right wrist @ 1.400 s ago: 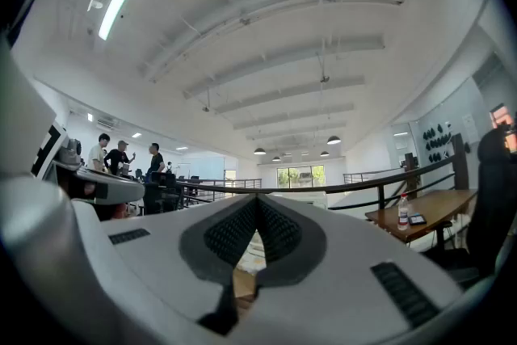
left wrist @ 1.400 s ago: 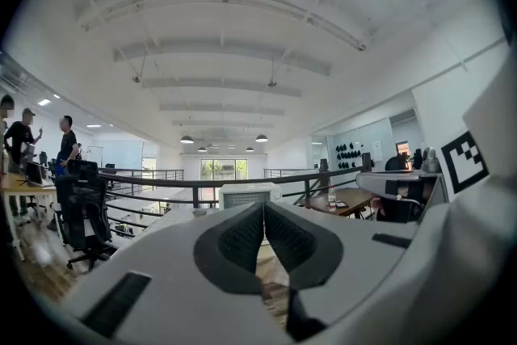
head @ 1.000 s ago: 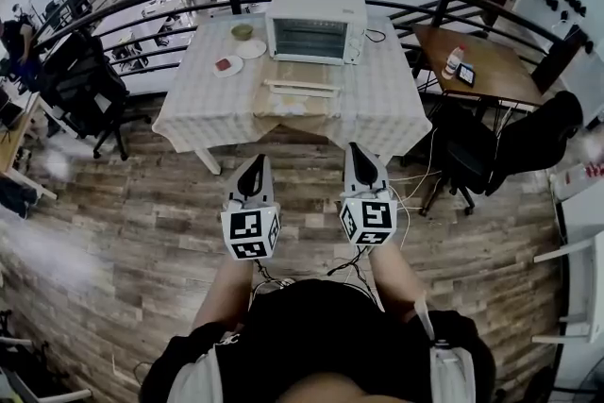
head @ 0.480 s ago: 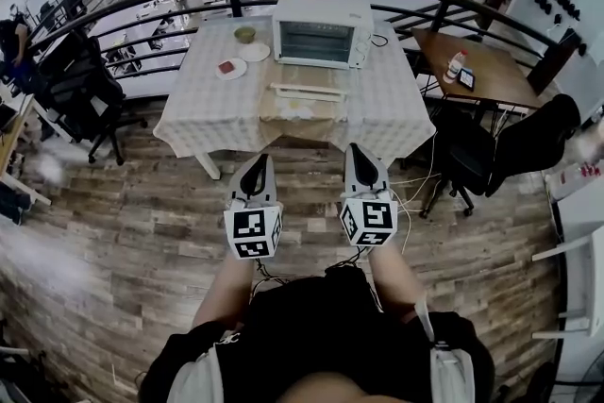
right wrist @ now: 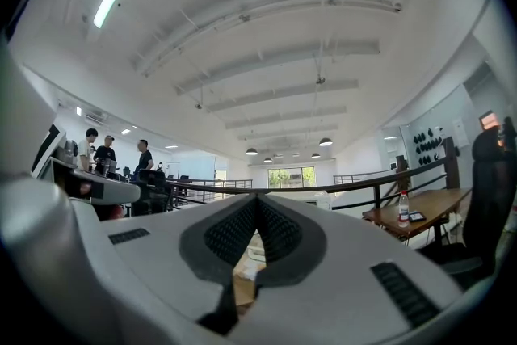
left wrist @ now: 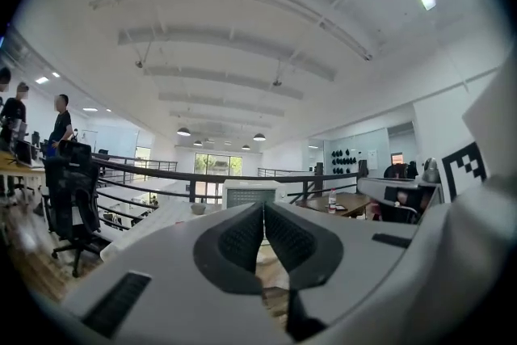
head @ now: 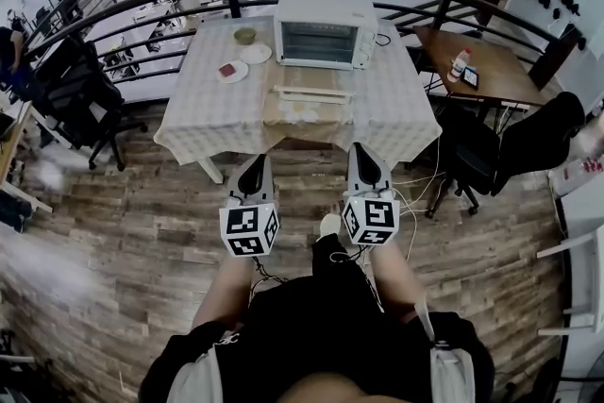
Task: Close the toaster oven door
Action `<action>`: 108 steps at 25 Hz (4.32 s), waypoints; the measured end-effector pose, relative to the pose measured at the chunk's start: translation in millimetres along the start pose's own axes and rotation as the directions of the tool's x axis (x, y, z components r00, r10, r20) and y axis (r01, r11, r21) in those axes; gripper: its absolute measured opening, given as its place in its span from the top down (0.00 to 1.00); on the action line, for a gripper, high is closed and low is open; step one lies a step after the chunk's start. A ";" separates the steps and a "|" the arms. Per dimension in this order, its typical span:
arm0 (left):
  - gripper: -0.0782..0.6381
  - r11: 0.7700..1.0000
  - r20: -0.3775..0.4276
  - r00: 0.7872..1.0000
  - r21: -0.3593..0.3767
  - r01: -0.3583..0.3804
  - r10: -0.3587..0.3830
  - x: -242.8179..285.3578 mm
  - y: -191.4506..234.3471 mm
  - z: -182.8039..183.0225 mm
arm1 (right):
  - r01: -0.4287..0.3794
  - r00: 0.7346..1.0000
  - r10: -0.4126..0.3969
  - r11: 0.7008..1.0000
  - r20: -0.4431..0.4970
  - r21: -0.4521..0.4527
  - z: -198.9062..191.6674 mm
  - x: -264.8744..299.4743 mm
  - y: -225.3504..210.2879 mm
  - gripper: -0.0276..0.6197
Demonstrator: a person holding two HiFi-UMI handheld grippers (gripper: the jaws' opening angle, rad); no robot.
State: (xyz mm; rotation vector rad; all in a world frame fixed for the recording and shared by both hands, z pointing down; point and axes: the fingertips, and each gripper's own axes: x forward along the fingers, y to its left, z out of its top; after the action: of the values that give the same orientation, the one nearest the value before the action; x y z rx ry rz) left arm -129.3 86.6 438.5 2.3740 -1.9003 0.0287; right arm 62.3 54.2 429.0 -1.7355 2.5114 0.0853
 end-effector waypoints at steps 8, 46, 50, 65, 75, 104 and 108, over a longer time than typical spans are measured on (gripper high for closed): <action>0.87 0.998 0.022 0.999 0.051 -0.033 0.032 50.1 24.6 11.4 | -0.004 1.000 0.004 1.000 -0.003 0.007 -10.3 63.1 -12.3 0.95; 0.87 0.993 0.001 1.000 0.118 0.027 -0.027 422.1 65.8 58.6 | -0.029 0.998 0.030 1.000 -0.055 0.005 -42.2 393.5 -148.1 0.95; 0.87 0.992 -0.018 0.999 0.114 0.050 -0.049 430.1 71.8 50.3 | 0.000 0.997 0.001 1.000 -0.077 0.018 -53.4 396.9 -149.3 0.96; 0.87 0.992 -0.079 0.993 0.088 0.090 -0.083 439.2 86.5 17.3 | 0.039 0.974 -0.029 0.998 -0.226 0.043 -130.7 381.8 -145.9 0.85; 0.87 0.991 -0.125 0.989 0.095 0.093 -0.080 442.0 88.3 6.3 | 0.131 0.918 -0.088 0.988 -0.388 0.084 -201.4 353.6 -166.5 0.80; 0.87 0.985 -0.153 0.988 0.170 0.038 -0.012 426.5 98.2 7.7 | 0.304 0.718 -0.067 0.926 -0.693 0.225 -373.3 334.9 -194.7 0.75; 0.87 0.985 -0.150 0.989 0.170 0.014 0.012 424.3 104.8 7.9 | 0.309 0.712 -0.050 0.918 -0.700 0.249 -378.6 341.5 -196.3 0.75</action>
State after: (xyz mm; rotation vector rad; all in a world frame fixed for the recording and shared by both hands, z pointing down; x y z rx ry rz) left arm -138.1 -349.2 470.5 2.3997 -1.8957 0.3759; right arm 110.6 -369.2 770.9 -2.0989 2.4903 -1.1638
